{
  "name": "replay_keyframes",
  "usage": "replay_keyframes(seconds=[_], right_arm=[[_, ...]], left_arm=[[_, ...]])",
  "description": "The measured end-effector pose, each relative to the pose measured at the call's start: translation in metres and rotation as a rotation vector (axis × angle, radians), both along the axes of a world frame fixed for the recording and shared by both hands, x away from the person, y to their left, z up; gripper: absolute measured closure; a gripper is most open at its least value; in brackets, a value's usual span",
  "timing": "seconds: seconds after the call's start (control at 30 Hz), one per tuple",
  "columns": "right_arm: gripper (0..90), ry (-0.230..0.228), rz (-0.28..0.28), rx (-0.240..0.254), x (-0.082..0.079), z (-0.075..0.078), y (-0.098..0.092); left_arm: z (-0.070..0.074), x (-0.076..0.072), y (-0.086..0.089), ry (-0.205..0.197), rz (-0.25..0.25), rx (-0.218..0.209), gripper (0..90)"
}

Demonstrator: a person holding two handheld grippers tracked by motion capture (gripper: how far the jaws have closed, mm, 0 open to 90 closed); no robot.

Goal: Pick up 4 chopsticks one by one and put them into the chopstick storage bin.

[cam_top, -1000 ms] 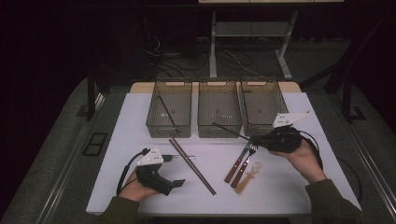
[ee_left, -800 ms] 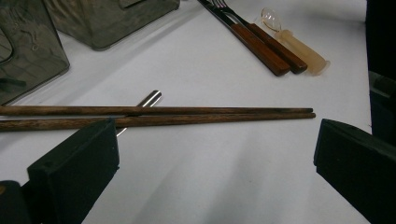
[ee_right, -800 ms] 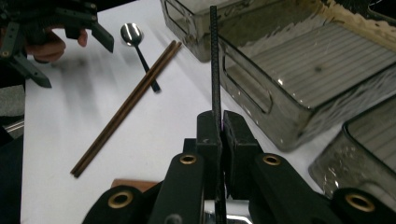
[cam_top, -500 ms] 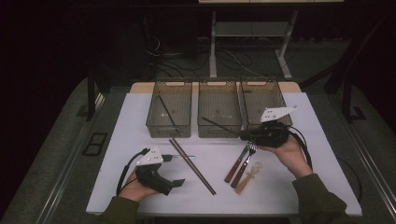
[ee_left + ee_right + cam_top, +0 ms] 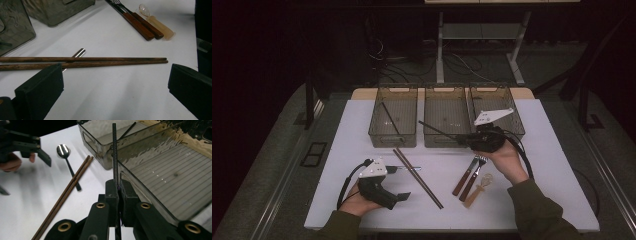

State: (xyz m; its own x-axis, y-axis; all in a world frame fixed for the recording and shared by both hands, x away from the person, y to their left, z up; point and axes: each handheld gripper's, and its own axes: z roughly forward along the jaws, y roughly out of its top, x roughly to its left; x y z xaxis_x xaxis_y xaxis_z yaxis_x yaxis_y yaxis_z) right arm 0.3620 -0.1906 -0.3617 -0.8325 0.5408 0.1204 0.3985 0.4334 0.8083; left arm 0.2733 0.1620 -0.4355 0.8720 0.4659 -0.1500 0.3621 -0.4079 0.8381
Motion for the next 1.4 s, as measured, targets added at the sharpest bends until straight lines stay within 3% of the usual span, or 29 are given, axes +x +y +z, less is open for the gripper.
replay_keyframes(seconds=[0.7,1.07,1.4], right_arm=[[85.8,0.032,-0.079,-0.012,0.047,0.015,0.059],[85.8,0.035,-0.103,-0.006,0.069,0.016,0.085],[85.8,0.045,-0.125,-0.031,0.086,0.013,0.111]], left_arm=[[0.001,0.000,0.000,-0.005,0.013,0.007,0.0],[0.000,0.001,0.000,-0.005,0.013,0.010,0.0],[0.000,0.001,-0.001,-0.009,0.013,0.002,0.0]])
